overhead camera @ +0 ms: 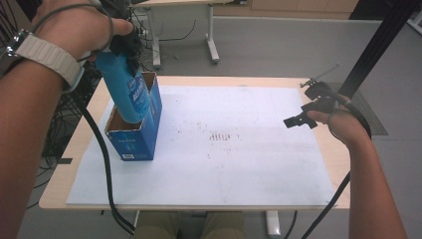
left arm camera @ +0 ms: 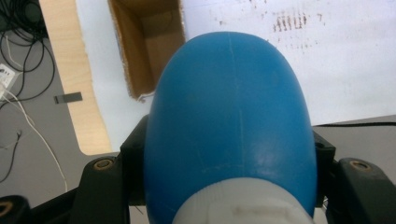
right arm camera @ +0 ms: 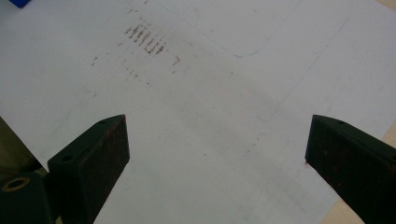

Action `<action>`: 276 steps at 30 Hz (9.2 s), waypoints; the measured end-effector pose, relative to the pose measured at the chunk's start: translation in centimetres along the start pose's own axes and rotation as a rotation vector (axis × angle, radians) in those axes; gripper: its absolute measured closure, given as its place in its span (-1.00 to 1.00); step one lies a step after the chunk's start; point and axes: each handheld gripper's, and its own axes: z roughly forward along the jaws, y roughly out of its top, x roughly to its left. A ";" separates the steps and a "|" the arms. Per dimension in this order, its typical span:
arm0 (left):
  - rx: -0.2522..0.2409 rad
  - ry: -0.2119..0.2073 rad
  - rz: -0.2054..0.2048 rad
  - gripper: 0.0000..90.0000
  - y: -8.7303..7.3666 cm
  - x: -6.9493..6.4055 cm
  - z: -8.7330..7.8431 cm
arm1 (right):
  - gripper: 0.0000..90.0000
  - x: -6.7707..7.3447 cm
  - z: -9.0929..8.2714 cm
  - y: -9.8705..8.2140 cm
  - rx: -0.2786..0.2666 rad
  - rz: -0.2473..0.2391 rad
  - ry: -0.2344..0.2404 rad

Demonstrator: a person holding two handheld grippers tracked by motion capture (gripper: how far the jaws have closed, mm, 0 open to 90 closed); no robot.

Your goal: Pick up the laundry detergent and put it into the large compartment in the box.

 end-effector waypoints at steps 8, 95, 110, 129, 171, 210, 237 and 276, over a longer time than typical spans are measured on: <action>-0.006 0.009 -0.021 -0.14 0.2 1.2 -0.4 | -0.86 0.3 -0.7 0.2 -0.008 -0.005 -0.010; -0.004 0.014 -0.072 -0.14 5.8 7.0 14.6 | -0.87 -1.6 2.5 0.0 0.021 0.064 0.001; 0.003 0.014 -0.067 -0.14 6.0 7.5 17.4 | -0.87 -2.0 3.7 0.1 0.034 0.070 0.014; -0.001 0.027 -0.052 -0.14 6.4 6.9 20.8 | -0.87 -2.5 4.7 -0.5 0.043 0.087 0.022; 0.019 0.041 -0.014 -0.14 6.4 6.6 25.3 | -0.87 -2.7 5.4 -1.8 0.049 0.114 0.031; 0.022 0.036 -0.021 -0.14 6.4 6.9 25.5 | -0.87 -2.6 5.0 -1.7 0.047 0.109 0.025; 0.024 0.034 -0.022 -0.14 6.3 7.0 25.5 | -0.87 -2.5 4.8 -1.6 0.048 0.107 0.024; 0.029 0.034 -0.024 -0.14 6.4 6.9 25.5 | -0.87 -2.4 4.4 -1.5 0.040 0.104 0.019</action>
